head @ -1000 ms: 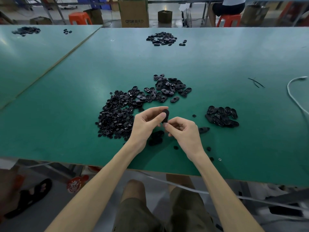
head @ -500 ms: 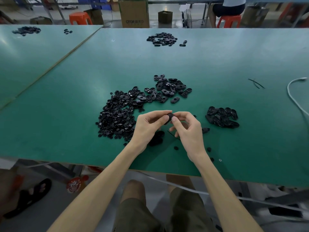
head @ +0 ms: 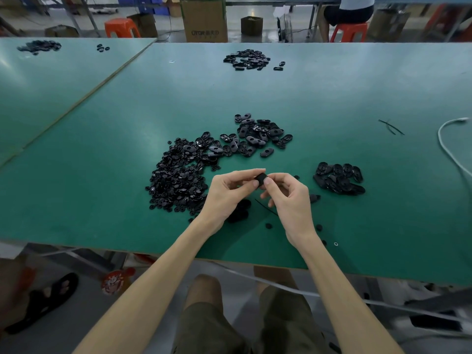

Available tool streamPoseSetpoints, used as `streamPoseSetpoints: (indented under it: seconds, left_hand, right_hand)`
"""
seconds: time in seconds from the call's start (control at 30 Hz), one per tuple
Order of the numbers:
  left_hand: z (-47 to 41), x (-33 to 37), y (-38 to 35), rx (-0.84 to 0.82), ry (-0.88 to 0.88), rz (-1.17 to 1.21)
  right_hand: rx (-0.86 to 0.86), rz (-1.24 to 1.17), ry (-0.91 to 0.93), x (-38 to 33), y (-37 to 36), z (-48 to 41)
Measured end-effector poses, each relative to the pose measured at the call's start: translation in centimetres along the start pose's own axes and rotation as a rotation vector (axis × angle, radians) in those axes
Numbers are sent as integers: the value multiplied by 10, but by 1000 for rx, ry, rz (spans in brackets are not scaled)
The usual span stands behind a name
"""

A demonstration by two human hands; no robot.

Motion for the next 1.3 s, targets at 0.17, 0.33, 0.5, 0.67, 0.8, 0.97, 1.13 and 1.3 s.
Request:
streamPoseSetpoints:
  seconds: [0.17,0.33,0.5,0.67,0.8,0.97,1.13,1.3]
  left_hand:
    - [0,1,0,6,0,9]
    - [-1,-1,1,9,3,-38]
    - [0,0,1,31,-7,-50]
    - [1,1,0,53,-29,-123]
    - [2,3,-2,67,-47,-175]
    - [1,5,-2,72,-56,-210]
    - [1,6,-2,76,-55,-219]
    - [1,8,-2,78,-53,-231]
  right_hand:
    - [-8,-8,-1,0,0,0]
    - [-16,11,4,-1,0,0]
    - [-34,-3,-7,1,0,0]
    - [-38,13,-16,2,0,0]
    - [-29,31,-18,2,0,1]
    - [-29,53,-22,0,-2,2]
    - [-31,58,-26,-1,-2,1]
    - [-37,63,-24,-1,-3,1]
Point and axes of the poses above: each hand's wrist, its own z-axis away from the middle knuckle, its own y-axis out of the back of the hand, x = y × z, the point moved 5 cm from there along -z, towards the middle knuckle, and after that the axes turned 7 degrees about -y, right-handed, at the moved point
